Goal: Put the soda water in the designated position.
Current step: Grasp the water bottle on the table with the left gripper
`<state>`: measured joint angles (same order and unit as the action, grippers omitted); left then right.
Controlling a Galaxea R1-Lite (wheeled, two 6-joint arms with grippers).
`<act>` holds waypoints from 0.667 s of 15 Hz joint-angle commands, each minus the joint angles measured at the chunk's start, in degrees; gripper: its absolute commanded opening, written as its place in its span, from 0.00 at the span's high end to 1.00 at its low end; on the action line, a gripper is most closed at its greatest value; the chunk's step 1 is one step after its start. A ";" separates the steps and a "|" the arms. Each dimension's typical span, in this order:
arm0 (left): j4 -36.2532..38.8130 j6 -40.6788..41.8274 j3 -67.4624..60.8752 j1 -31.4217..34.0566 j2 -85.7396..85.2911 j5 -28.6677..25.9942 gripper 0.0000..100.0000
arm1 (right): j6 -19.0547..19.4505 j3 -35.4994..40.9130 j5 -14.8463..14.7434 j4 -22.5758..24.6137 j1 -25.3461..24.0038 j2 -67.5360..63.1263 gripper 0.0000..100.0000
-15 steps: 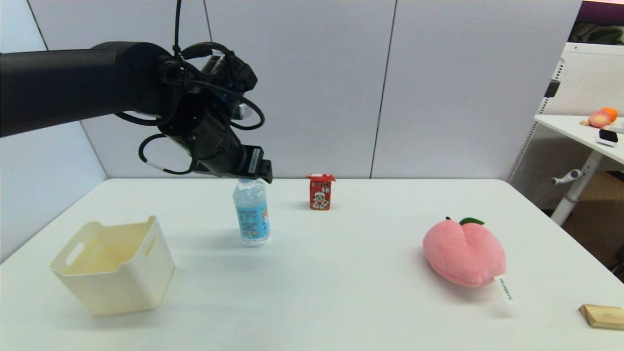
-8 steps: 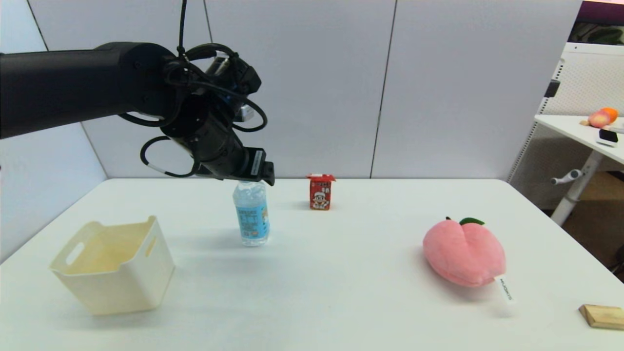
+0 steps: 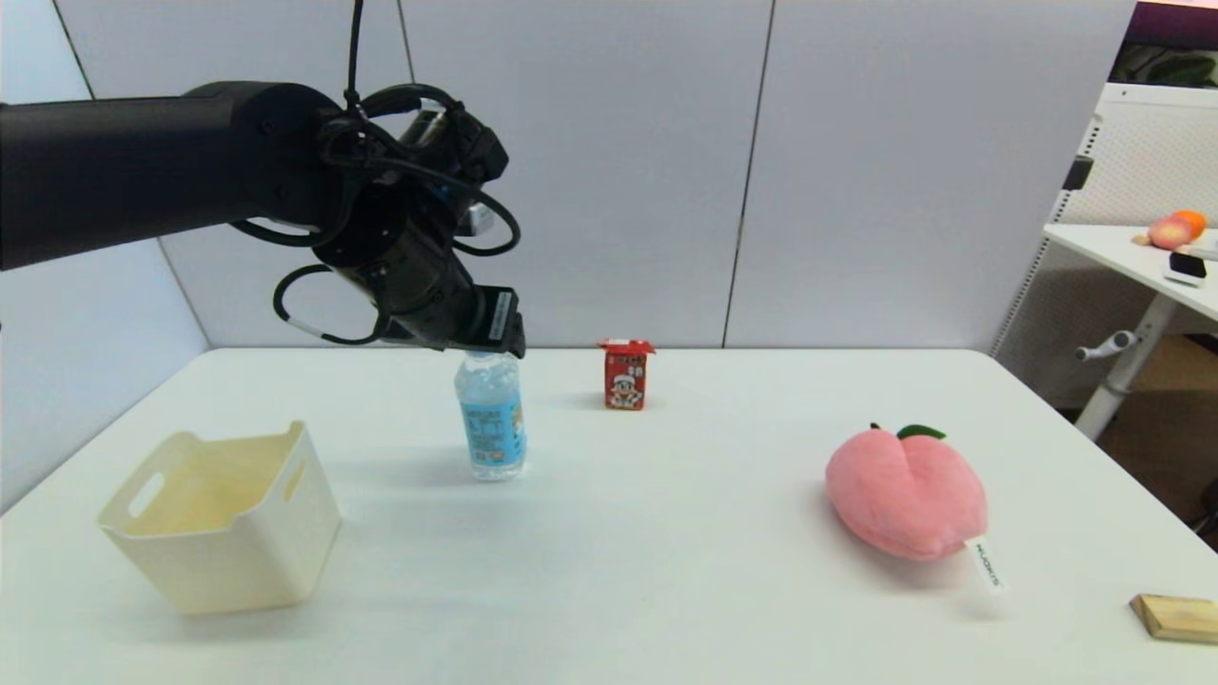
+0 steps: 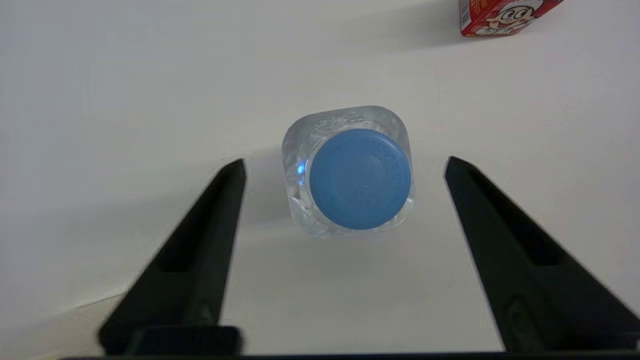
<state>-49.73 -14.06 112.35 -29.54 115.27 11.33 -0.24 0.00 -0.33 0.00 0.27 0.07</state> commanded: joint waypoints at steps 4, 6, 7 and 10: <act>-0.20 -0.09 -0.02 -0.08 0.13 0.19 1.00 | -0.02 0.00 -0.02 0.00 0.00 0.01 0.00; -0.20 -0.09 -0.02 -0.08 0.04 0.19 1.00 | -0.02 0.00 -0.02 0.00 0.00 0.01 0.00; 0.07 -0.09 -0.02 -0.08 0.04 0.19 1.00 | -0.02 0.00 -0.02 0.00 0.00 0.01 0.00; 0.77 -0.09 -0.02 -0.08 0.04 0.19 1.00 | -0.02 0.00 -0.02 0.00 0.00 0.01 0.00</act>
<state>-48.76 -14.02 112.29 -29.60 115.37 11.41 -0.27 0.00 -0.33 0.00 0.24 0.07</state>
